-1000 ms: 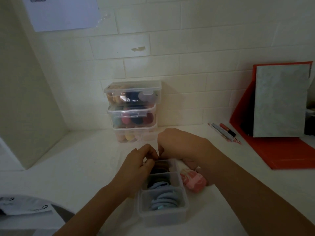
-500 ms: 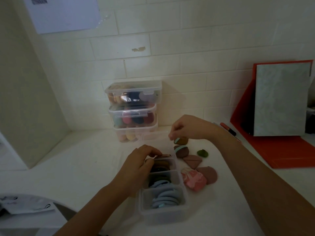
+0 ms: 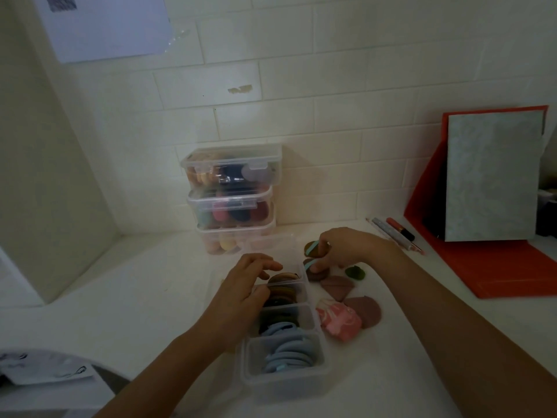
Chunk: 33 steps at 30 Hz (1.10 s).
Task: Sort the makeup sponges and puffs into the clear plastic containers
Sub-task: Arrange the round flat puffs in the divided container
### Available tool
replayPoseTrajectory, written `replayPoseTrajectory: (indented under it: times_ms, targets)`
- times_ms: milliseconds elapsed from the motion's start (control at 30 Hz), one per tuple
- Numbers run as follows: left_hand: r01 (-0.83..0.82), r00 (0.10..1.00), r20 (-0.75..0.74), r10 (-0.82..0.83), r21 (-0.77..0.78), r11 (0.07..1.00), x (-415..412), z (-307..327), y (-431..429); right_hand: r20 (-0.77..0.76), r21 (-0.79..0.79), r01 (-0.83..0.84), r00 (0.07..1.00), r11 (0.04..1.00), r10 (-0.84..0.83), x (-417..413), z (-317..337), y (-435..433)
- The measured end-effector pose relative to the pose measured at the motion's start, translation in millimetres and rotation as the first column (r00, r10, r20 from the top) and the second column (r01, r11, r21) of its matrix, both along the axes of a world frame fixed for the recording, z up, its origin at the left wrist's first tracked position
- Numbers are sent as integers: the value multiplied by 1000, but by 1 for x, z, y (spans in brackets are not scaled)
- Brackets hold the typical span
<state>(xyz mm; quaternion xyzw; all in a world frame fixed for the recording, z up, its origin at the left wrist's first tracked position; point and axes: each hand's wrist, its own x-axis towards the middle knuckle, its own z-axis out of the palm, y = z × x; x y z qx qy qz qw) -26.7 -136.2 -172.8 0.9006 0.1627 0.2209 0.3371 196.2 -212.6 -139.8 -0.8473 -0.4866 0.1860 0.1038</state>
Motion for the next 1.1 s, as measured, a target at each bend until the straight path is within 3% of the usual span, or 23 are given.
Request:
replayPoseTrajectory:
  times_ms: [267,467,633,733,833,933,1033,1100]
  targets:
    - [-23,1000,-6,24,99,995,-3,5,-3,-4,88,-53,999,995,53,-4,-2,4]
    - [-48,992,-116,59,95,994,-4,6,-4,-86,135,18,996,991,-6,2,5,0]
    - [-48,989,-134,57,74,996,-3,8,-6,-321,325,179,945,929,-69,10,21,-7]
    - [-51,991,-123,57,58,997,-3,8,-6,-423,489,193,905,851,38,6,40,-12]
    - [-48,995,-87,53,57,997,-2,6,-6,-537,517,83,807,852,247,-6,52,-16]
    - [-54,996,-70,58,69,996,0,7,-6,-443,512,-80,828,855,343,-21,53,-15]
    - [-67,995,-74,73,80,995,0,8,-7,-313,530,-75,909,845,276,-38,48,-7]
    - [-76,994,-73,81,77,994,1,9,-7,-148,516,-115,964,849,221,-47,43,-2]
